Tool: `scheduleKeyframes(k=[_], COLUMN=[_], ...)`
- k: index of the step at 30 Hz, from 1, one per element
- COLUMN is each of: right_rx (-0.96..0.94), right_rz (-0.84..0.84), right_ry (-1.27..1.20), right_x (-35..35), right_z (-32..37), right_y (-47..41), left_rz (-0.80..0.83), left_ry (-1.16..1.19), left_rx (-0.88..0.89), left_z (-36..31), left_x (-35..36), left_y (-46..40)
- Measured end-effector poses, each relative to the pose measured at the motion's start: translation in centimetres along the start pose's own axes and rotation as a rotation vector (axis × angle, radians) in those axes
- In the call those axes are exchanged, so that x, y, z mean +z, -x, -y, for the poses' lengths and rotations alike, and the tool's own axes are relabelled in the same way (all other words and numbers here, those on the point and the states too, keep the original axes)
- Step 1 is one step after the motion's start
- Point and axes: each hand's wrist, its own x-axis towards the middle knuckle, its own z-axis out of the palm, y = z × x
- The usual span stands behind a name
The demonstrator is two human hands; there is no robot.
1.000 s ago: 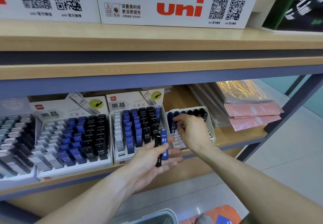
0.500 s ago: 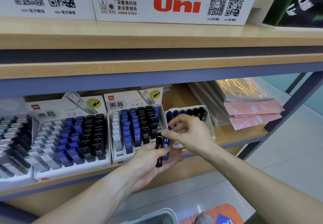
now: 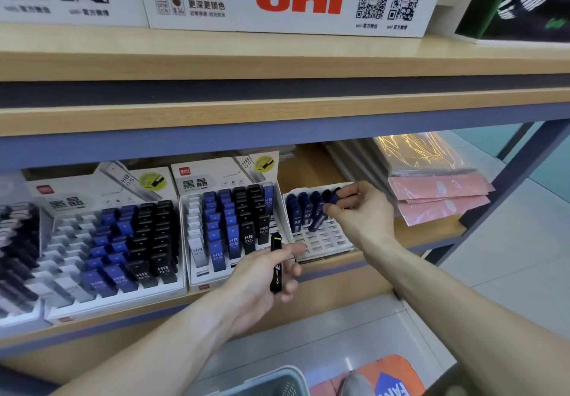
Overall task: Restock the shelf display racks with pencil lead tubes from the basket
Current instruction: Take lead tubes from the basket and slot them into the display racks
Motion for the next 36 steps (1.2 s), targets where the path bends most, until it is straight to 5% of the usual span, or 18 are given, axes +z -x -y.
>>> scheduleKeyframes(k=[10, 23, 29, 33, 36], right_rx=[-0.064, -0.443, -0.425, -0.289, -0.088], right_rz=[-0.039, 0.087, 0.13, 0.12, 0.356], right_ry=[0.092, 0.43, 0.469, 0.268, -0.068], right_x=[1.8, 2.8, 2.5, 1.3, 0.1], right_z=[-1.2, -1.2, -0.9, 0.8, 2.0], right_y=[-0.3, 0.4, 1.0, 2.1, 3.9], left_rz=[0.03, 0.023, 0.018, 0.004, -0.001], left_ry=[0.104, 0.13, 0.135, 0.116, 0.049], left_rx=[-0.009, 0.042, 0.065, 0.105, 0.136], left_z=[-0.4, -0.6, -0.7, -0.5, -0.3], left_x=[0.0, 0.2, 0.1, -0.1, -0.3], left_y=[0.0, 1.2, 1.6, 1.3, 0.8])
